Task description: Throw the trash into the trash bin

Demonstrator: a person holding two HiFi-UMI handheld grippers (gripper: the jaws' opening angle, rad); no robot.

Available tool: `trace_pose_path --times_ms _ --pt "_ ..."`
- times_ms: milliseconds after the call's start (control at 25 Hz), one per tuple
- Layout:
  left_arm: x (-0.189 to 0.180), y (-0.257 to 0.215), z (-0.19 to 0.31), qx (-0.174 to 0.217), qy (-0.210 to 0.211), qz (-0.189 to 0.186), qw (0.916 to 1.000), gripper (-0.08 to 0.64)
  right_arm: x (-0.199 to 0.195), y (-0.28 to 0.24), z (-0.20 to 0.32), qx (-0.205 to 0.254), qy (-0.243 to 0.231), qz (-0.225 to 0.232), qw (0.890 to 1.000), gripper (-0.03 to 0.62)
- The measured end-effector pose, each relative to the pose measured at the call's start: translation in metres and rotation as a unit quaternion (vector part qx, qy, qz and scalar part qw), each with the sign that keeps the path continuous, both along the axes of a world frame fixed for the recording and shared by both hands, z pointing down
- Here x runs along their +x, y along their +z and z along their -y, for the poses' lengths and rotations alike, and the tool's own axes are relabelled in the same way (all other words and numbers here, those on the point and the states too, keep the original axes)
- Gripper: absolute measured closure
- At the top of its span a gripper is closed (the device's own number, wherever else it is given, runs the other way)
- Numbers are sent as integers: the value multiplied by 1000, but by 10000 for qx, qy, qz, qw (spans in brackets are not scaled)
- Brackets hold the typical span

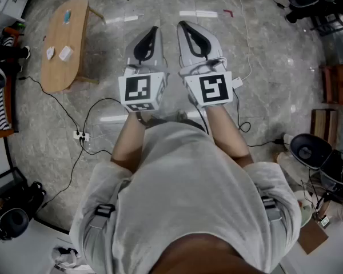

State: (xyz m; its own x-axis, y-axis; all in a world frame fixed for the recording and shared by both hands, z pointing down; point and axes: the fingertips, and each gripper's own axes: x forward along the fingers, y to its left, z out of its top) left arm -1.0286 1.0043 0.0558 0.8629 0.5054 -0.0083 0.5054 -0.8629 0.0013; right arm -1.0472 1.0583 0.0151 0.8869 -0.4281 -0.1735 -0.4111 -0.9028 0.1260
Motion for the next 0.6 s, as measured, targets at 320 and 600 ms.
trace_pose_path --times_ms 320,600 --pt "3 8 7 267 -256 -5 9993 541 7 9 6 229 -274 111 9993 585" --pt "-2 36 58 350 -1131 282 9926 541 16 37 47 363 -967 319 9941 584"
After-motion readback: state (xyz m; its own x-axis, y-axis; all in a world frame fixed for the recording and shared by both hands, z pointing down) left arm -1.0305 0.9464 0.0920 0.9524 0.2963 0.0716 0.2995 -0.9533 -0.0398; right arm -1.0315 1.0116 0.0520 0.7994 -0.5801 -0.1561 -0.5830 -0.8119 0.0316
